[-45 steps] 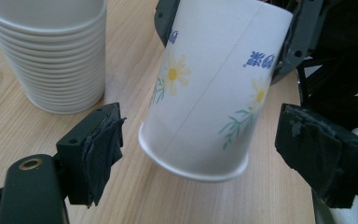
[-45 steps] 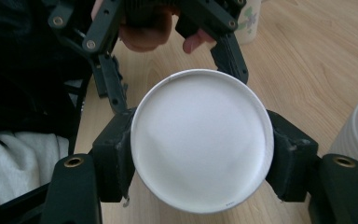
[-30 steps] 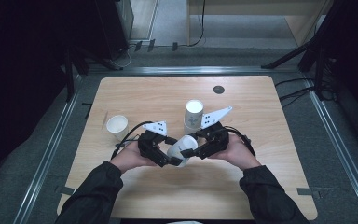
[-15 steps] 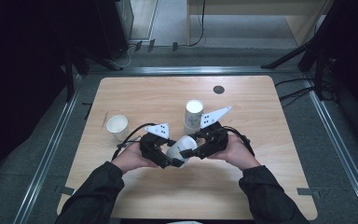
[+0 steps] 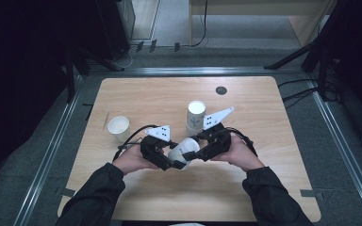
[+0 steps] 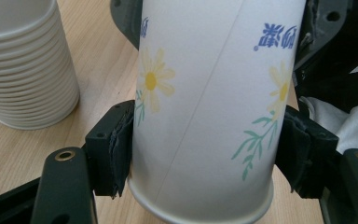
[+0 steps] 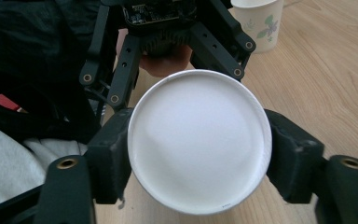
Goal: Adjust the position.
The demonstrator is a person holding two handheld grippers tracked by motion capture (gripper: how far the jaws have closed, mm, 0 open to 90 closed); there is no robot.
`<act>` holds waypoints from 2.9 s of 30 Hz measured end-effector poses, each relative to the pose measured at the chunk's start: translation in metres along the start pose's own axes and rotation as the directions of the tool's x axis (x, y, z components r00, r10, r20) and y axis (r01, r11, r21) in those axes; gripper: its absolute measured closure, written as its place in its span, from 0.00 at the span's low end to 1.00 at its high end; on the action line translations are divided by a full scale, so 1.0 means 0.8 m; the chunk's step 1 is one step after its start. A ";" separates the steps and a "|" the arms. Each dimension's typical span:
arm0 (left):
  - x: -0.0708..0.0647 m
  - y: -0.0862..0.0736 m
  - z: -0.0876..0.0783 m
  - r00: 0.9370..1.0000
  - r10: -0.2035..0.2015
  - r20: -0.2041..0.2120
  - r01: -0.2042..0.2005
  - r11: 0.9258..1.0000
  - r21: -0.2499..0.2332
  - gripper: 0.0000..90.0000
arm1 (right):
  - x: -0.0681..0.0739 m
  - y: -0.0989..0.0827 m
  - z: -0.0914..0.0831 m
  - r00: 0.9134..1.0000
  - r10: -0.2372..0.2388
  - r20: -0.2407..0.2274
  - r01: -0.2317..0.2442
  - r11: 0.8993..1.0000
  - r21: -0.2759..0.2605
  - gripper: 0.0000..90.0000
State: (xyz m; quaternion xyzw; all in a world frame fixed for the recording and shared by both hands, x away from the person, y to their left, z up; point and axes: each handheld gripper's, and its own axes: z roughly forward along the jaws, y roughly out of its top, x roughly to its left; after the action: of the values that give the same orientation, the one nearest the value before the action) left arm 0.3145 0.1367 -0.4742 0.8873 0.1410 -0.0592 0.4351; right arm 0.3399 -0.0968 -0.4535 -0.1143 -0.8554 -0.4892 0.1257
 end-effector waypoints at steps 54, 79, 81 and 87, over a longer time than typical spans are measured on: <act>0.004 0.045 -0.016 0.995 0.079 -0.064 -0.048 0.919 0.391 0.31 | 0.002 -0.030 -0.013 0.990 -0.039 0.135 0.038 0.999 0.008 0.28; -0.004 0.041 0.003 0.997 0.082 0.004 -0.076 0.893 0.445 0.30 | 0.009 -0.024 0.029 0.997 -0.077 0.027 0.076 0.996 0.044 0.38; -0.002 0.042 0.002 0.998 0.063 0.016 -0.064 0.897 0.437 0.25 | 0.010 -0.023 0.027 0.996 -0.079 0.029 0.078 0.996 0.043 0.38; -0.001 0.042 -0.005 0.998 0.062 -0.029 -0.045 0.915 0.402 0.15 | 0.008 -0.022 0.015 0.996 -0.073 0.050 0.072 0.997 0.020 0.38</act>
State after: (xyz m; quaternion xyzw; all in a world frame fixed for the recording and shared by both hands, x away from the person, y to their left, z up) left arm 0.3240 0.1204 -0.4466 0.9621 0.1107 -0.0566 0.2426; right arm 0.3273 -0.0945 -0.4716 -0.0943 -0.8664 -0.4825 0.0874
